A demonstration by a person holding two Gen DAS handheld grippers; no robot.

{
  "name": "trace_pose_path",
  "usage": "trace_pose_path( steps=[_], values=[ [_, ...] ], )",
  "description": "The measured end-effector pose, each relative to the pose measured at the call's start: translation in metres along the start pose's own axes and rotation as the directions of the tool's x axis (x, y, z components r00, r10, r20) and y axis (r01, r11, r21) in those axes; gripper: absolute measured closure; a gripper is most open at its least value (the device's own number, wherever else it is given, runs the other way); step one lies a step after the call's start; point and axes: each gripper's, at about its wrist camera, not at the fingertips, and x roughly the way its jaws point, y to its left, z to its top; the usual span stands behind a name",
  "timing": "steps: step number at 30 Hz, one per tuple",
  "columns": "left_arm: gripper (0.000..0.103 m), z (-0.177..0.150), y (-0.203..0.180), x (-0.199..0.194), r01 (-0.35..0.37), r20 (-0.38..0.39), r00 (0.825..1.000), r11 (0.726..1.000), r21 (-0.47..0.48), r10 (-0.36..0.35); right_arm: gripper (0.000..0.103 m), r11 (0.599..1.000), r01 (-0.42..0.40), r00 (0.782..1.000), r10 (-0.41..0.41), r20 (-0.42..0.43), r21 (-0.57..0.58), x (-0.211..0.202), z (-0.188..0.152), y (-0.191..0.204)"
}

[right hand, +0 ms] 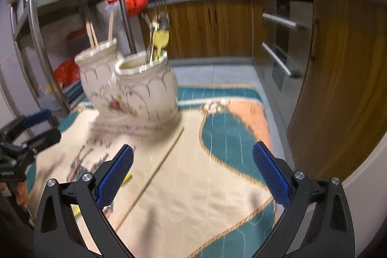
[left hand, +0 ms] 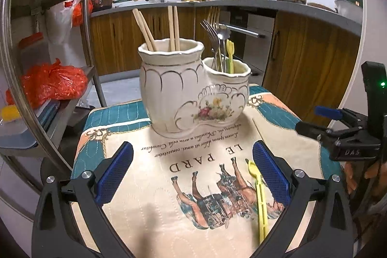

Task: Organize utensils
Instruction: 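Withdraw both tools and move right tool toward another yellow-handled spoon, then grasp the yellow spoon with right tool while left grasps the wooden chopstick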

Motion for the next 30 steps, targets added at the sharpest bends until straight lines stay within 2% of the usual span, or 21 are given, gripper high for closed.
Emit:
trace_pose_path(
  steps=[3,12,16,21,27,30],
  values=[
    [0.006,-0.001,-0.001,0.002,0.003,-0.012,1.0,1.0,0.008,-0.003,0.005,1.0,-0.008,0.999,0.006,-0.05,-0.03,0.007,-0.005,0.009],
    [0.006,-0.001,0.003,0.004,-0.002,-0.03,1.0,1.0,-0.007,0.001,0.009,0.991,-0.046,0.994,0.033,-0.104,-0.124,0.014,-0.014,0.034],
    [0.006,0.0,0.007,0.004,-0.01,-0.029,1.0,1.0,-0.027,0.009,0.021,0.982,-0.154,0.979,0.137,-0.151,-0.107,0.011,-0.016,0.045],
    [0.006,0.002,0.008,0.005,-0.013,-0.029,1.0,0.999,-0.034,0.012,0.034,0.962,-0.259,0.945,0.234,-0.227,-0.084,0.009,-0.024,0.068],
    [0.006,0.004,0.008,0.004,-0.006,-0.019,1.0,0.999,-0.039,0.006,0.047,0.96,-0.268,0.931,0.236,-0.278,-0.083,0.018,-0.028,0.09],
    [0.006,0.005,0.007,0.004,-0.007,-0.018,1.0,0.999,-0.034,0.007,0.056,0.97,-0.215,0.945,0.177,-0.275,-0.113,0.026,-0.029,0.102]
  ],
)
